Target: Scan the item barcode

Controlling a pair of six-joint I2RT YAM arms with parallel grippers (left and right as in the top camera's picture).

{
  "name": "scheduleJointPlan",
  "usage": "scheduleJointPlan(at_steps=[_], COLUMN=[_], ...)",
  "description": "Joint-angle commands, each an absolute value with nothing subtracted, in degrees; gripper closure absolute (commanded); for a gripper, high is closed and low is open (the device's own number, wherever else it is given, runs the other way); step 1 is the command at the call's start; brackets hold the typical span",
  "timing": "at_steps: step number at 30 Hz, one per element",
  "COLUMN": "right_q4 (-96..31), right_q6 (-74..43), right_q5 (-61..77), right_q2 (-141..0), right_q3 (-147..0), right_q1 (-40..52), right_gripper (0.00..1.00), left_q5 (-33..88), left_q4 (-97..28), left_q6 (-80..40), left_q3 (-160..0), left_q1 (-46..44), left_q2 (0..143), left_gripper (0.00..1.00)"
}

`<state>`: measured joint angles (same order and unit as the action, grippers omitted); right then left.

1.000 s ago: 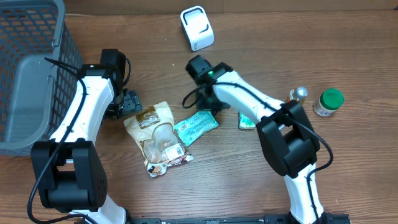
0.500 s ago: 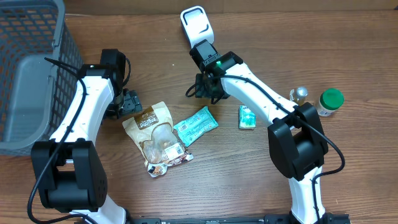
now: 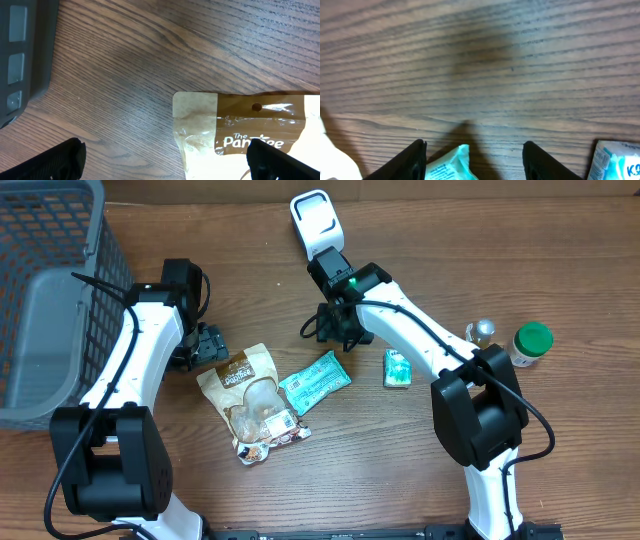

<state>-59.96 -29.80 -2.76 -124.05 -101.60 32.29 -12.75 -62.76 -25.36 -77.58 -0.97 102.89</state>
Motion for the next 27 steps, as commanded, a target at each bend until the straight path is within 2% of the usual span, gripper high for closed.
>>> scheduleJointPlan(at_steps=[1,19,26,27], right_q4=[-59.9,-66.0,-57.2,-55.7], right_q6=[-29.6,-30.2,-30.2,-30.2], right_q5=[-2.5,-0.1,2.3,2.3], right_q2=[-123.6,-123.6,-123.6,-123.6], right_q3=[-100.1,-97.5,-97.5,-97.5], right_q1=[32.3,32.8,32.4,32.4], right_gripper=[0.4,0.36,0.39,0.42], left_q5=[-13.9,-13.9,-13.9,-13.9], left_q4=[-62.7,-62.7,-62.7,-62.7], left_q6=[-25.8,-25.8,-25.8,-25.8], left_q3=[-77.6,-77.6,-77.6,-77.6], left_q1=[-0.8,-0.8,-0.8,-0.8], left_q2=[103.5,103.5,103.5,103.5], left_gripper=[0.01,0.01,0.0,0.0])
